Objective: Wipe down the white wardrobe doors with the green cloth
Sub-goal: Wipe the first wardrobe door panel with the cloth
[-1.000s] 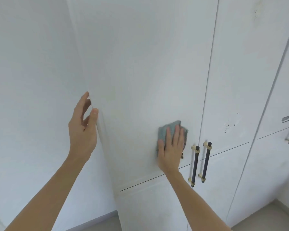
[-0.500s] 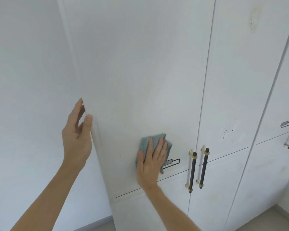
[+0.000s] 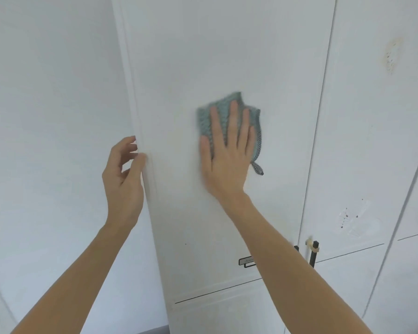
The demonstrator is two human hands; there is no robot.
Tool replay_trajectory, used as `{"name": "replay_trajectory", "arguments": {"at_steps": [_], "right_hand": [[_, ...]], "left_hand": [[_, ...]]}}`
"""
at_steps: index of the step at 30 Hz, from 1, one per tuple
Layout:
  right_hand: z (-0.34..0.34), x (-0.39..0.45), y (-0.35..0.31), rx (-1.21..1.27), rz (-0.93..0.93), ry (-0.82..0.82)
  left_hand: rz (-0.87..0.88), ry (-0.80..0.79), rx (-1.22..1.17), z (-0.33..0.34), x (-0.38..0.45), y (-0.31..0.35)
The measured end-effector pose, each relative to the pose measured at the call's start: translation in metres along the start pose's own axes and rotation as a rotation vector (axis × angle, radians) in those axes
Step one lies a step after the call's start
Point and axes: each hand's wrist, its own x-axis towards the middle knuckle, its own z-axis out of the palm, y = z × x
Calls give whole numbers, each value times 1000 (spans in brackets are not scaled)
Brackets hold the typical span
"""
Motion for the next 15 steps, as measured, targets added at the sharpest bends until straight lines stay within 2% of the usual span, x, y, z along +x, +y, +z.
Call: {"name": "replay_trajectory", "arguments": {"at_steps": [3, 5, 7, 12, 14, 15], "right_hand": [[-7, -48, 12, 25, -498, -200], [-12, -34, 33, 5, -634, -225], [-14, 14, 45, -11, -599, -177], [-12, 185, 7, -25, -247, 58], [-10, 209, -18, -31, -115, 102], [-8, 208, -29, -37, -115, 113]], "left_hand": [[42, 10, 5, 6, 12, 11], [56, 0, 7, 9, 19, 18], [68, 10, 2, 13, 28, 27], [140, 1, 18, 23, 74, 58], [162, -1, 16, 26, 89, 70], [177, -1, 10, 27, 97, 75]]}}
